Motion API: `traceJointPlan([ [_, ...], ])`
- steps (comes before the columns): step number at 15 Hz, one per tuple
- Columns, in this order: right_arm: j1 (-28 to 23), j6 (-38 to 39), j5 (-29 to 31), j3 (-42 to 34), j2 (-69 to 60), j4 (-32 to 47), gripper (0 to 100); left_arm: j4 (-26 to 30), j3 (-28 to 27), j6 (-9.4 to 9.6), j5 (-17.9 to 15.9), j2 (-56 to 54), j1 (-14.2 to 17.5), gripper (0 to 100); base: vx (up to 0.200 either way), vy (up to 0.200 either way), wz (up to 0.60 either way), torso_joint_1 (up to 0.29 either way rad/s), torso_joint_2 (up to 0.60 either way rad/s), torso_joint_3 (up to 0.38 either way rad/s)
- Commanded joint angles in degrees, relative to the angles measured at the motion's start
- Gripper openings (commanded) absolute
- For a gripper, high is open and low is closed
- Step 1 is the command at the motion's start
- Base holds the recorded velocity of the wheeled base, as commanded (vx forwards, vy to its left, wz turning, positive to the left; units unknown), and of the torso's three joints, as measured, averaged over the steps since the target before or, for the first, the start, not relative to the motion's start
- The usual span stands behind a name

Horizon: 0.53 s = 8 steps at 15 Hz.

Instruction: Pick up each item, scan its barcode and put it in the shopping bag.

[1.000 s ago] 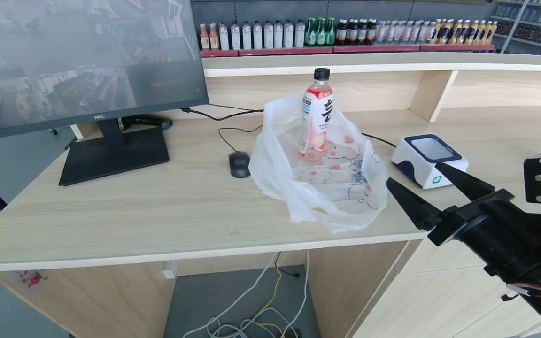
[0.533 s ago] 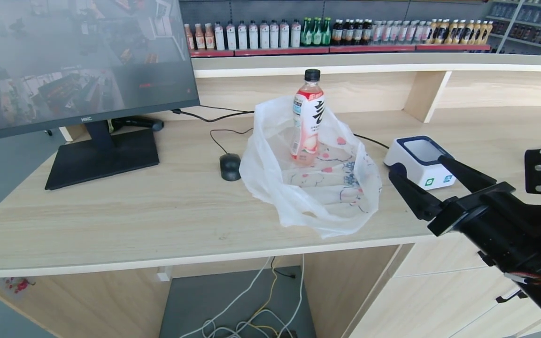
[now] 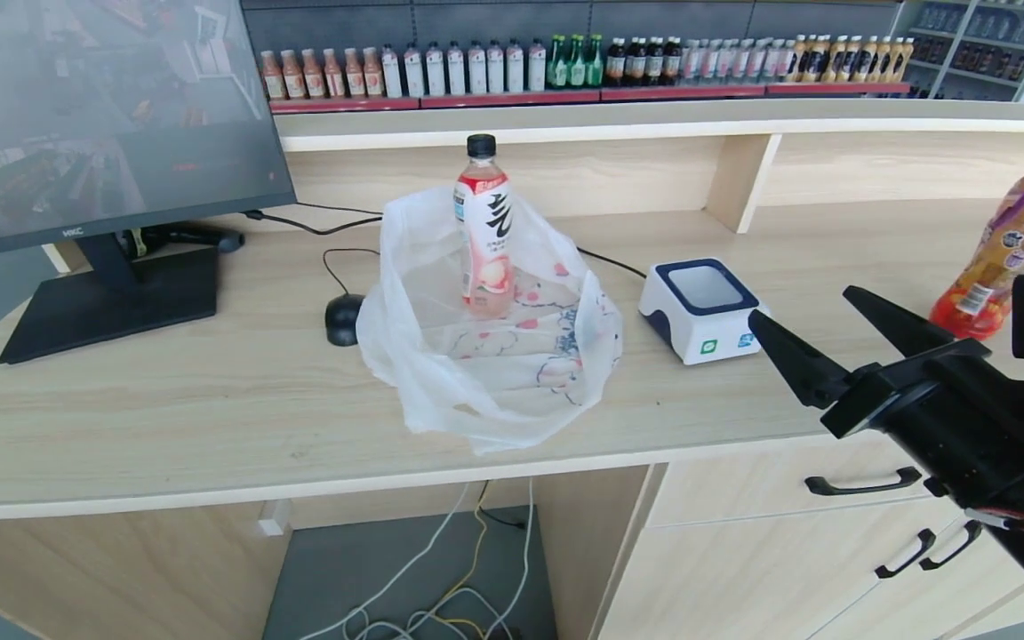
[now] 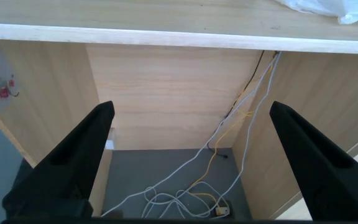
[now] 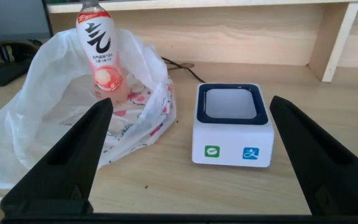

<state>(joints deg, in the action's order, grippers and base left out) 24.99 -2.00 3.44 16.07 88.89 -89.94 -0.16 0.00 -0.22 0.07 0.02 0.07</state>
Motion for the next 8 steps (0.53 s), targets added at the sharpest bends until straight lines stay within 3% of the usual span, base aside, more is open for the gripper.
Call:
traceJointPlan([
  [1,-0.12,-0.02,-0.01,-0.33,-0.48,-0.06,100,-0.02,0.00,0.04,0.01,-0.02,0.01,100,0.000,-0.200,0.00,0.002,0.00,0.002],
  [2,-0.12,-0.02,-0.01,-0.33,-0.56,-0.06,100,-0.02,0.00,-0.04,0.01,-0.02,0.01,100,0.000,-0.200,0.00,0.002,0.00,0.007],
  [4,-1.00,-0.02,-0.01,-0.95,-1.00,-0.06,100,-0.02,0.00,-0.04,0.01,-0.02,0.01,100,0.000,-0.200,0.60,0.000,0.00,0.002],
  [8,-1.08,0.07,-0.01,-2.88,-1.97,-0.06,100,-0.02,0.00,-0.13,0.01,-0.02,0.01,100,0.000,-0.200,0.00,0.001,0.00,0.002],
])
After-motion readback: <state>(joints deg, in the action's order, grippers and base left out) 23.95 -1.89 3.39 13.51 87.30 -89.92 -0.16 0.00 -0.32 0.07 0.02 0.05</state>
